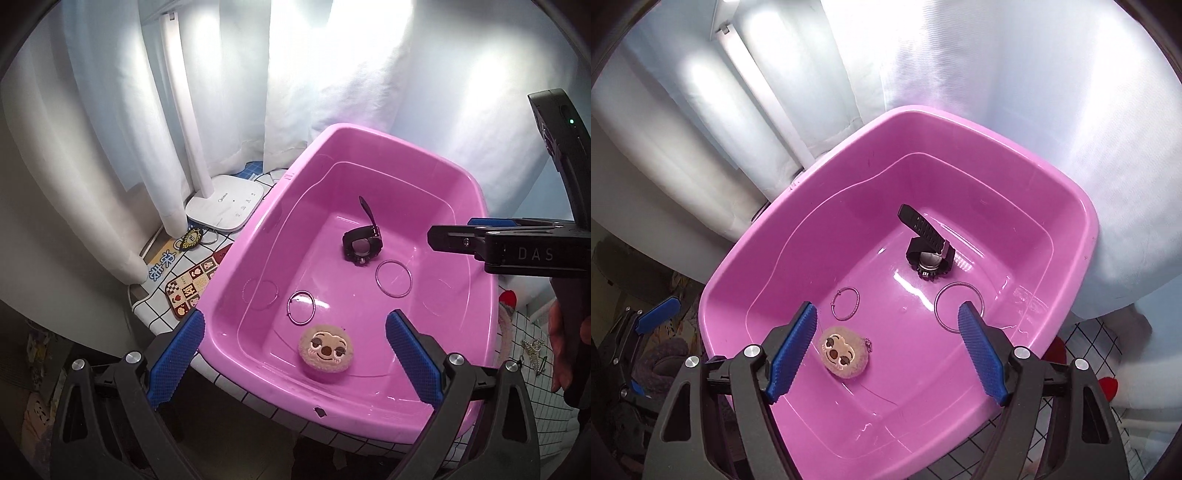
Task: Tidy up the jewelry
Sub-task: 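Withdraw both grippers from the pink tub back over the table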
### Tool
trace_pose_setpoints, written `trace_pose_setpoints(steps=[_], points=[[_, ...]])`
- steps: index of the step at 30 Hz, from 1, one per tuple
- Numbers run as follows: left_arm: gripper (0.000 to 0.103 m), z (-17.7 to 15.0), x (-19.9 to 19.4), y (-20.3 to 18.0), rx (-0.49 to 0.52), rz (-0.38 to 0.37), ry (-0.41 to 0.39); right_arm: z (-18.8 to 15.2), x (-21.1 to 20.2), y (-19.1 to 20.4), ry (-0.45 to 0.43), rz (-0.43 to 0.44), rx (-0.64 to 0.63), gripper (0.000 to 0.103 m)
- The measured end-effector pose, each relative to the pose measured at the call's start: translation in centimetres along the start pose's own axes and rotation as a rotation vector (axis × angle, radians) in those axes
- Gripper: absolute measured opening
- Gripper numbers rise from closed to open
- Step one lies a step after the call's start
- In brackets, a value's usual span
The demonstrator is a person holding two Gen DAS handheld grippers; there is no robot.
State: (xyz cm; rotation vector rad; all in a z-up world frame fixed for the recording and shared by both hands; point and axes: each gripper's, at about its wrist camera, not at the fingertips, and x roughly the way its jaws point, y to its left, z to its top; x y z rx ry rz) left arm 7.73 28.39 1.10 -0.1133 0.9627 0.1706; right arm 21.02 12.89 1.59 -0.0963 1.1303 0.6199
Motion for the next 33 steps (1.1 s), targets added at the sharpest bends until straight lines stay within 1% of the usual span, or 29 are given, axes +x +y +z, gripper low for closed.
trace_pose_setpoints(steps=[6, 9, 13, 16, 18, 21, 25, 27, 30, 33], points=[[0.097, -0.2, -1.5, -1.9, 0.059, -0.056, -0.067, -3.6, -5.1, -2.2, -0.147, -0.032, 0.117, 0.076], [0.097, -0.3, -2.2, -3.3, 0.087, -0.103, -0.099, -6.3, -7.8, -3.3, -0.215, -0.065, 0.177, 0.078], [0.097, -0.5, -3.1, -5.5, 0.11, -0.173, -0.125, -10.7, -10.7, -5.5, -0.265, -0.113, 0.257, 0.079], [0.097, -0.9, -3.8, -7.6, 0.125, -0.223, -0.142, -14.6, -12.4, -7.8, -0.289, -0.166, 0.325, 0.079], [0.097, -1.3, -4.4, -9.1, 0.135, -0.254, -0.149, -17.4, -13.6, -9.5, -0.302, -0.178, 0.38, 0.079], [0.097, -2.3, -5.1, -11.8, 0.157, -0.278, -0.154, -21.7, -15.7, -12.2, -0.321, -0.212, 0.462, 0.079], [0.097, -4.6, -5.9, -15.6, 0.18, -0.298, -0.146, -28.0, -18.8, -16.1, -0.331, -0.282, 0.547, 0.079], [0.097, -6.0, -6.3, -17.5, 0.175, -0.309, -0.136, -31.3, -20.1, -18.0, -0.332, -0.304, 0.58, 0.079], [0.097, -8.5, -6.5, -20.4, 0.156, -0.288, -0.114, -36.0, -21.8, -20.2, -0.315, -0.334, 0.613, 0.079], [0.097, -10.8, -6.6, -23.1, 0.136, -0.28, -0.076, -40.3, -23.0, -21.9, -0.309, -0.335, 0.621, 0.079]])
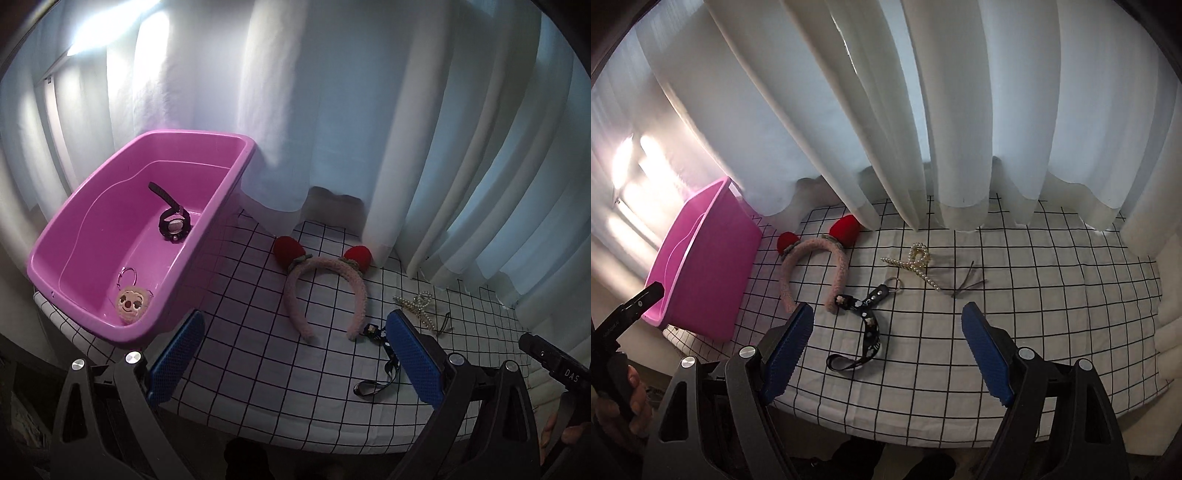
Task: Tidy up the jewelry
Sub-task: 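Withdraw both grippers from the pink tub back over the table, then close the left gripper on the black lanyard while the right gripper grasps the hair pin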
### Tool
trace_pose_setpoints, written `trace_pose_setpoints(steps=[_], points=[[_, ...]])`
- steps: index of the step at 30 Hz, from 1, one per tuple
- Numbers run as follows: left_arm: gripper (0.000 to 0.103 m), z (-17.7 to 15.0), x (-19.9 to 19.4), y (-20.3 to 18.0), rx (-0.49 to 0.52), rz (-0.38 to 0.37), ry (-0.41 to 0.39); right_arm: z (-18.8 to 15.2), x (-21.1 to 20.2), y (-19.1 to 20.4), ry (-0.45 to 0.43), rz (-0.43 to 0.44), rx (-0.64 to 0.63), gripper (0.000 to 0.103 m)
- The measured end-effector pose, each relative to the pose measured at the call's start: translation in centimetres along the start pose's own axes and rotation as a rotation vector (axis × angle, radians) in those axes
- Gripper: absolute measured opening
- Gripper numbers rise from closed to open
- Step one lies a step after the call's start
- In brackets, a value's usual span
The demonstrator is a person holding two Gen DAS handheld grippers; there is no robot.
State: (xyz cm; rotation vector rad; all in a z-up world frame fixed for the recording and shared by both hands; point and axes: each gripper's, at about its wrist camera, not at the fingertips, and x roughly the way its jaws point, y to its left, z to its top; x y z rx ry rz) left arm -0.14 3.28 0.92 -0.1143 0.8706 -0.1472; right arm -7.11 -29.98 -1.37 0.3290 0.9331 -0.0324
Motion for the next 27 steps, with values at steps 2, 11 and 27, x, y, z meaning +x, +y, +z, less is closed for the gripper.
trace_pose_setpoints(steps=[2, 11, 27], points=[[0.097, -1.5, 0.3, -1.8, -0.01, 0.015, 0.011, -1.1, -0.3, -2.2, 0.006, -0.021, -0.012, 0.079], [0.097, -7.2, 2.0, -6.3, -0.097, 0.096, 0.084, -3.2, 1.7, -8.0, 0.075, 0.004, -0.037, 0.079], [0.097, -6.8, 11.7, -9.1, 0.011, 0.057, 0.158, -0.4, 10.3, -8.1, 0.11, -0.045, -0.063, 0.079]])
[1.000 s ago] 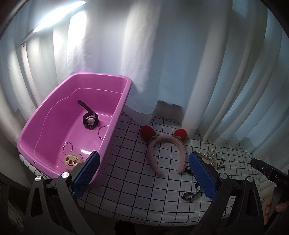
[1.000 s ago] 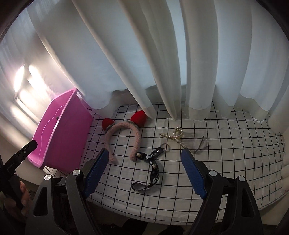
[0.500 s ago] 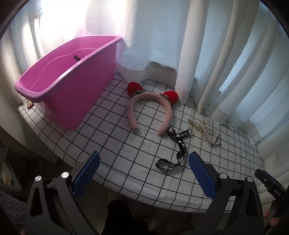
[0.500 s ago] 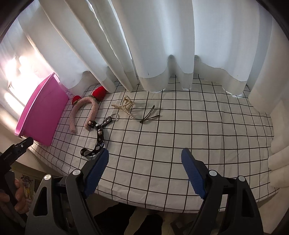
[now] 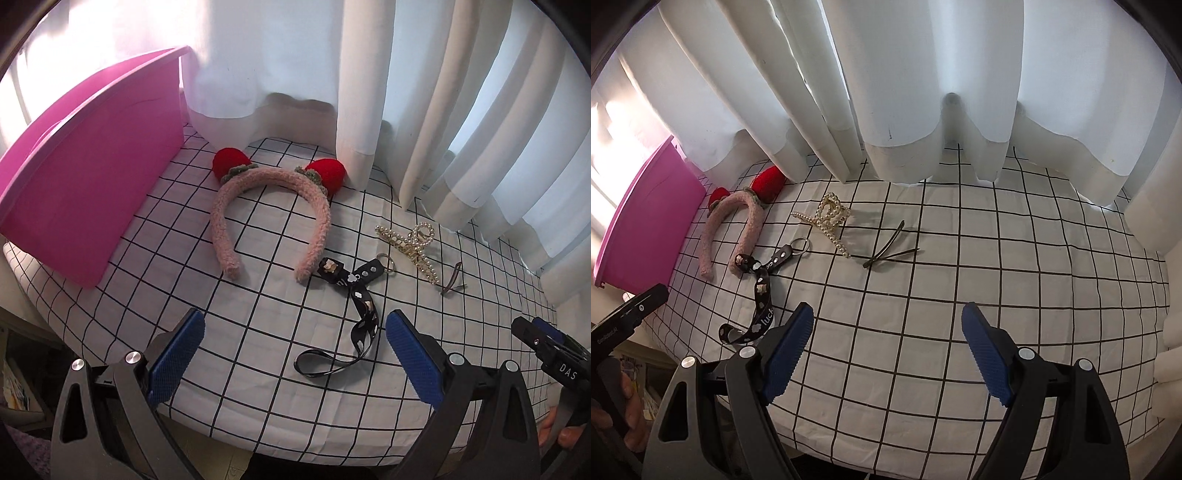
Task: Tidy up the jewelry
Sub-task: 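Close the left gripper on the black lanyard while the right gripper grasps the hair pin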
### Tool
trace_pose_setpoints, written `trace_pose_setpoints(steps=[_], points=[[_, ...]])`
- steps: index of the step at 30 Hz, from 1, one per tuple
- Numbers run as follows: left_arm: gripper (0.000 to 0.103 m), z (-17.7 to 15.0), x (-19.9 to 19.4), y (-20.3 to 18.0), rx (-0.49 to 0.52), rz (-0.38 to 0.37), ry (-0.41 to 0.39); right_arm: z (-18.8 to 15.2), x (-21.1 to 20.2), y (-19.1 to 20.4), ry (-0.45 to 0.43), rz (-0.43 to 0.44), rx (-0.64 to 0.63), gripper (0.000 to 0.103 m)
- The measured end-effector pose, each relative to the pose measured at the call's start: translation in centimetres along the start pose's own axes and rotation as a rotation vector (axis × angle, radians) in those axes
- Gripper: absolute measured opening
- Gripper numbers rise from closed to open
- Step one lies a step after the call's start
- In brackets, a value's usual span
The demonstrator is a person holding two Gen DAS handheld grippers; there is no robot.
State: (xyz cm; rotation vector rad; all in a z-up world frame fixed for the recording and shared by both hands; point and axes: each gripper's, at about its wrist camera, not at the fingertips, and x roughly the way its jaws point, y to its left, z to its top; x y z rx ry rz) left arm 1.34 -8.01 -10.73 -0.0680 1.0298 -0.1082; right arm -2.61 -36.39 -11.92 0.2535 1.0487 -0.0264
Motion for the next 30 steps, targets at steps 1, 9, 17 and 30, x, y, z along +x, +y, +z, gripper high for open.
trace_pose_setpoints(steps=[1, 9, 17, 30], points=[[0.097, 0.0, 0.7, -0.2, 0.01, 0.005, 0.006, 0.2, 0.6, -0.2, 0.003, 0.005, 0.001, 0.079], [0.097, -1.6, 4.5, -1.5, -0.037, 0.036, 0.022, 0.9, 5.3, -0.7, 0.025, 0.016, -0.131, 0.079], [0.097, -4.3, 6.8, -2.7, -0.097, 0.08, -0.029, 1.3, 8.5, -1.7, -0.002, 0.064, -0.206, 0.079], [0.097, -5.3, 8.8, -3.9, -0.102, 0.13, -0.084, 1.5, 11.1, -0.8, -0.047, 0.097, -0.342, 0.079]])
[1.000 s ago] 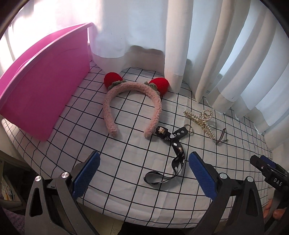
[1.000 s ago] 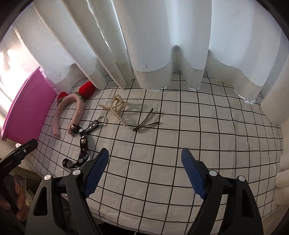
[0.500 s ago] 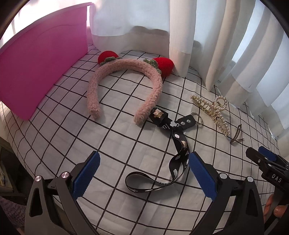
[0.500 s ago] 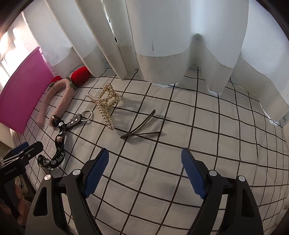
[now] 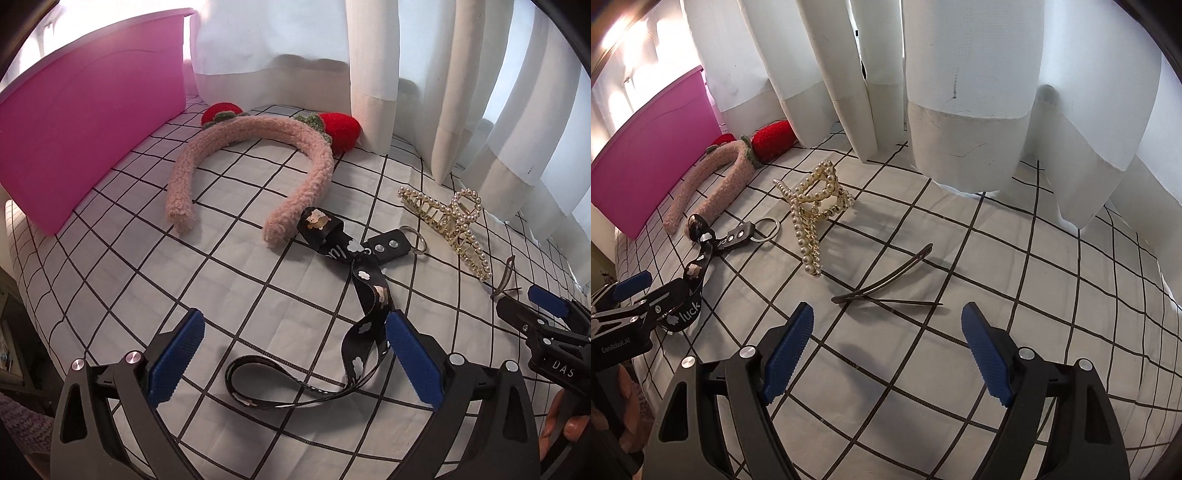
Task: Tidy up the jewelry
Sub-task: 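Close the left gripper on the black lanyard while the right gripper grasps the hair pin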
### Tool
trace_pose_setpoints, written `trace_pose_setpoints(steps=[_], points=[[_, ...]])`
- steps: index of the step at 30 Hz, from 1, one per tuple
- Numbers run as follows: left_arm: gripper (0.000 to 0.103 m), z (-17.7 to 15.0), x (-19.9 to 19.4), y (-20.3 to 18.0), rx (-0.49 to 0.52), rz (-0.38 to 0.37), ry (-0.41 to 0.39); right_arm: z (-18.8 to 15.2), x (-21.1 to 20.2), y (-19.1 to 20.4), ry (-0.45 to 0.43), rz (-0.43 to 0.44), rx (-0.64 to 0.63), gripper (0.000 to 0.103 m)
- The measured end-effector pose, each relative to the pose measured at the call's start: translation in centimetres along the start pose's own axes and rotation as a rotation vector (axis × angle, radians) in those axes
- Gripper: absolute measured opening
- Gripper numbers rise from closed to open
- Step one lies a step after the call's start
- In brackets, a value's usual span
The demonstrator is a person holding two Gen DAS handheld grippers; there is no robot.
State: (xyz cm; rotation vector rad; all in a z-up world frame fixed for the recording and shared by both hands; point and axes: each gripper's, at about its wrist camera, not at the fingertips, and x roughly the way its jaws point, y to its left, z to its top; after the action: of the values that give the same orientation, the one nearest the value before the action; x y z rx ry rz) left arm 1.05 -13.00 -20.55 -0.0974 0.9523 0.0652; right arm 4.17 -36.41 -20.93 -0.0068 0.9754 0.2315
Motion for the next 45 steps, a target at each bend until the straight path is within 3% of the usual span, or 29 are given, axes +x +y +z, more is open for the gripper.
trace_pose_setpoints(steps=[9, 20, 25, 28, 29, 31, 32, 36, 45], points=[[0.097, -0.2, 1.1, -0.6, -0.008, 0.014, 0.019, 0.3, 0.9, 0.4, -0.009, -0.049, -0.095, 0.079], [0.097, -0.2, 1.6, -1.8, 0.016, 0.05, -0.011, -0.1, 0.8, 0.2, -0.039, -0.038, -0.11, 0.078], [0.072, -0.6, 0.8, -3.3, 0.065, 0.017, -0.038, -0.2, 0.6, 0.2, -0.04, -0.032, -0.113, 0.078], [0.063, -0.6, 0.6, -3.6, 0.071, -0.002, -0.043, -0.1, 0.6, 0.3, -0.039, -0.031, -0.114, 0.077], [0.057, -0.6, 0.5, -3.7, 0.072, -0.009, -0.045, -0.1, 0.6, 0.3, -0.04, -0.029, -0.115, 0.076], [0.03, -0.6, 0.2, -3.7, 0.074, -0.036, -0.047, -0.3, 0.5, 0.4, -0.045, -0.026, -0.123, 0.072], [0.023, -0.6, 0.3, -3.7, 0.075, -0.034, -0.043, -0.3, 0.4, 0.5, -0.046, -0.026, -0.127, 0.07], [0.004, -0.6, 0.3, -3.5, 0.063, -0.052, -0.037, -0.3, 0.2, 0.7, -0.049, -0.022, -0.142, 0.062], [0.002, -0.7, -0.5, -3.0, 0.063, -0.058, -0.058, -0.8, -0.1, 1.2, -0.061, -0.029, -0.167, 0.062]])
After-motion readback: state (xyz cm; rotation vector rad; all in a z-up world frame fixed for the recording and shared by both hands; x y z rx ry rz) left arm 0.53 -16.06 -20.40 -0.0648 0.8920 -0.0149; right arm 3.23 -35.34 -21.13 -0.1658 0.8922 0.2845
